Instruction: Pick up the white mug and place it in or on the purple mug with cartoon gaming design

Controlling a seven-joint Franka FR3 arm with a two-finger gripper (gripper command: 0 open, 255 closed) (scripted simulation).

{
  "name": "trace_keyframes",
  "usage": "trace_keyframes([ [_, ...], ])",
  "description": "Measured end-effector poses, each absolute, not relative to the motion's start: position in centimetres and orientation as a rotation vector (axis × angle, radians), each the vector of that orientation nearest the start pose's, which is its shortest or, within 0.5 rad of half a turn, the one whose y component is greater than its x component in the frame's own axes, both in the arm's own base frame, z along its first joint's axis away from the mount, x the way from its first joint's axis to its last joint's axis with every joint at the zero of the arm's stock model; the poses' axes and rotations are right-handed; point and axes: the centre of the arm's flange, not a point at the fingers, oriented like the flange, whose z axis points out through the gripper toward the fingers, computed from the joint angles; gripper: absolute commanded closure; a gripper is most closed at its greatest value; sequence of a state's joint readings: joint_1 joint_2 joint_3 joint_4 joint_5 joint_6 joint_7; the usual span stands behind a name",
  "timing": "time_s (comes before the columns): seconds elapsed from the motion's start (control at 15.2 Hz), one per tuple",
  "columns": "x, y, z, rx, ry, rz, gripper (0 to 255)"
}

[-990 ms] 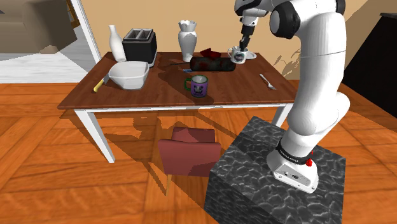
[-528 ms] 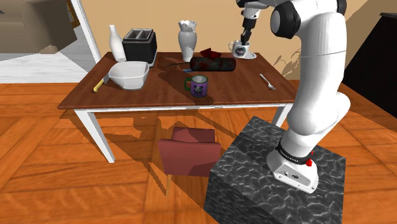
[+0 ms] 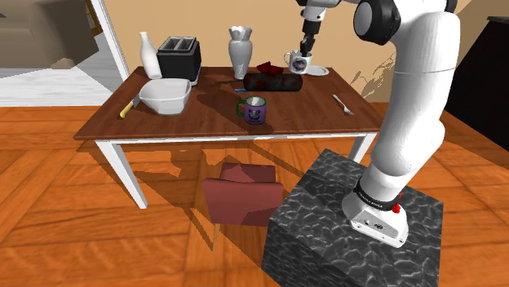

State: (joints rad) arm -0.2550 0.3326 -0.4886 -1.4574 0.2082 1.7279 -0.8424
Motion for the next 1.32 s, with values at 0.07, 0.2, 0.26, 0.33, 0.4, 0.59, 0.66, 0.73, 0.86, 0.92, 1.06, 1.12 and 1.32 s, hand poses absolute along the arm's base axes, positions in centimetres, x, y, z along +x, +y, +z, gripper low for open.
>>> trace_keyframes([
  [0.07,52.3,-38.3,51.2,-3.086,-0.131,-0.031,255],
  [0.2,53.0,-35.3,51.1,-3.086,-0.132,-0.031,255],
  [0.26,53.5,-34.1,51.0,-3.086,-0.132,-0.032,255],
  [0.33,53.6,-32.9,51.0,-3.086,-0.132,-0.031,255],
  [0.4,54.1,-31.7,51.1,-3.086,-0.132,-0.031,255],
  [0.59,55.1,-27.9,51.5,-3.086,-0.131,-0.031,255],
  [0.66,55.1,-26.7,51.4,-3.086,-0.132,-0.031,255],
  [0.73,55.4,-25.3,51.3,-3.086,-0.132,-0.031,255],
  [0.86,55.9,-22.9,51.3,-3.086,-0.133,-0.031,255],
  [0.92,56.4,-21.5,51.2,-3.086,-0.132,-0.031,255],
  [1.06,57.1,-18.5,51.4,-3.087,-0.133,-0.031,255],
  [1.12,57.3,-17.4,51.6,-3.087,-0.133,-0.031,255],
  [1.32,58.4,-13.6,51.6,-3.087,-0.132,-0.031,255],
])
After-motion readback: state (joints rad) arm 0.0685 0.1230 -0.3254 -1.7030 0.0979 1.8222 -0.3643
